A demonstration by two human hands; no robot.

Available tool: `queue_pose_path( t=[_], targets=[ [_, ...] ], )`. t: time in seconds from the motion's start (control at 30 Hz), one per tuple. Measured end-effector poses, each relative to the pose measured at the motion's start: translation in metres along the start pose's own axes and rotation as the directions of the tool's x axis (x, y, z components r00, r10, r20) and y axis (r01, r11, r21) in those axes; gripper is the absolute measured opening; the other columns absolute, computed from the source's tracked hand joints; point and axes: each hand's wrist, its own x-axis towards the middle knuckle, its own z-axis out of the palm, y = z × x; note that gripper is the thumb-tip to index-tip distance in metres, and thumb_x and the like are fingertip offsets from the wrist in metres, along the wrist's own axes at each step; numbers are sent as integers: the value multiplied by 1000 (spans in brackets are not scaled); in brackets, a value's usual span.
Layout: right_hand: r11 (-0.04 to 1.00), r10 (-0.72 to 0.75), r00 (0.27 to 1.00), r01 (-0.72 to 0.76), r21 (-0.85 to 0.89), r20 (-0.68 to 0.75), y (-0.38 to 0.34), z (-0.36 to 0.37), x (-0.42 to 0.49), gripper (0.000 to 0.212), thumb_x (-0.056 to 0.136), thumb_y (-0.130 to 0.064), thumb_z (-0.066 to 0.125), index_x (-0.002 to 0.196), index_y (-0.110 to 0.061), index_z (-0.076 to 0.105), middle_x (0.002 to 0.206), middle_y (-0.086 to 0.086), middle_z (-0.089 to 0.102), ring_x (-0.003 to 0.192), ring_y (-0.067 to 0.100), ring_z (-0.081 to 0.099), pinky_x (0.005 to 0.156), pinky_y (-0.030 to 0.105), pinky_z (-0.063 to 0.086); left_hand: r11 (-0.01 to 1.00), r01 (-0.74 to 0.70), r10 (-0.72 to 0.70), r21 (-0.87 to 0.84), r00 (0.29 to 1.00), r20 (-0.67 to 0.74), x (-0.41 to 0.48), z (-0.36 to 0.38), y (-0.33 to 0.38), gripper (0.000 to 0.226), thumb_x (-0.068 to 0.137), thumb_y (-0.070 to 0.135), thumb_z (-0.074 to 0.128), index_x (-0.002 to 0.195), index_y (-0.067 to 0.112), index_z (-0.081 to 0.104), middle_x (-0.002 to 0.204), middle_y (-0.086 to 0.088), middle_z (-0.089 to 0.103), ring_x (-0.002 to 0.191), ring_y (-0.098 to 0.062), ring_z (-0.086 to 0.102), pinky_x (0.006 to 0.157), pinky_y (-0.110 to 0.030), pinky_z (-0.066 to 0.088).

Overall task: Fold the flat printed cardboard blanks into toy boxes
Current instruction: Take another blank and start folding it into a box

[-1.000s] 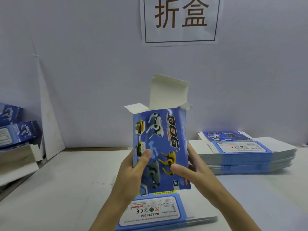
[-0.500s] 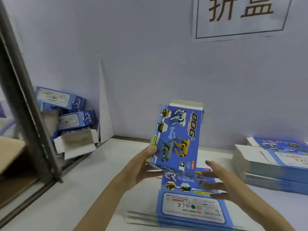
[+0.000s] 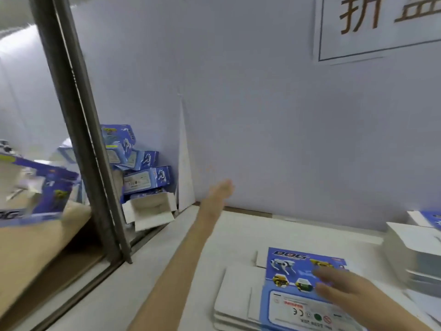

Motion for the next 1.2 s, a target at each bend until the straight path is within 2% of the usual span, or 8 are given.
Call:
queue_pose_path(
  t=[0.03, 0.1, 0.17, 0.3, 0.63, 0.83, 1.03, 1.2],
  targets=[
    [997, -54, 997, 57, -47, 62, -8, 5, -11, 39, 95, -46, 50, 133, -36, 47, 140, -14, 46, 112, 3, 47, 98, 18, 37, 977, 26, -63, 211, 983, 172, -9, 19, -16, 36, 98, 22, 52, 133, 12, 54, 134, -6, 57, 108, -8, 53, 76, -5, 42],
    [982, -104, 993, 95, -161, -51, -20, 16, -16, 29, 97, -42, 48, 124, -33, 53, 133, -10, 50, 106, 4, 48, 86, 16, 39, 762, -82, -303, 642, 831, 466, -30, 50, -57, 51, 93, 36, 60, 139, 17, 49, 141, -3, 52, 116, -9, 52, 87, -11, 41],
    [985, -99, 994, 91, -145, -49, -11, 27, -13, 24, 97, -35, 49, 117, -28, 59, 132, -9, 48, 113, 8, 50, 87, 16, 41, 606, -170, -465, 777, 717, 519, -48, 75, -85, 70, 87, 52, 62, 145, 22, 37, 151, -2, 38, 131, -18, 43, 107, -32, 36],
    [981, -54, 998, 45, -188, -38, 4, 28, -16, 41, 92, -37, 51, 133, -31, 52, 152, -11, 28, 135, 10, 36, 107, 25, 35, 347, -224, -425, 910, 828, 366, -47, 88, -113, 97, 81, 76, 46, 155, 23, 9, 162, -1, 1, 149, -22, 1, 119, -51, 2],
    [954, 163, 986, -168, -247, -41, 15, 16, -17, 49, 89, -44, 52, 135, -32, 44, 139, 1, 37, 125, 19, 42, 104, 33, 41, 258, -293, -300, 921, 882, 364, -51, 83, -131, 96, 79, 84, 28, 154, 25, 13, 160, 4, 12, 148, -17, 5, 119, -48, -1],
    [961, 114, 993, -121, -250, -41, 9, 18, -15, 48, 91, -22, 52, 138, -31, 41, 133, 2, 48, 120, 20, 48, 100, 33, 45, 171, -302, -319, 938, 884, 343, -46, 76, -107, 91, 70, 88, 39, 141, 32, 35, 128, 0, 36, 123, -20, 31, 108, -34, 26],
    [974, 83, 996, -86, -209, -24, 5, 17, -17, 56, 91, -14, 55, 141, -35, 41, 136, -1, 47, 121, 18, 50, 99, 30, 46, 423, -282, -302, 861, 852, 427, -49, 76, -93, 33, 78, 54, 70, 98, 35, 53, 114, 5, 48, 105, -10, 49, 87, -26, 46],
    [982, 65, 997, -70, -177, -38, 6, 18, -20, 49, 91, -22, 57, 137, -35, 45, 135, -2, 47, 115, 16, 54, 97, 29, 49, 478, -278, -318, 833, 829, 459, -55, 86, -98, 58, 81, 51, 69, 129, 25, 47, 129, 3, 46, 114, -13, 49, 91, -25, 45]
  ],
)
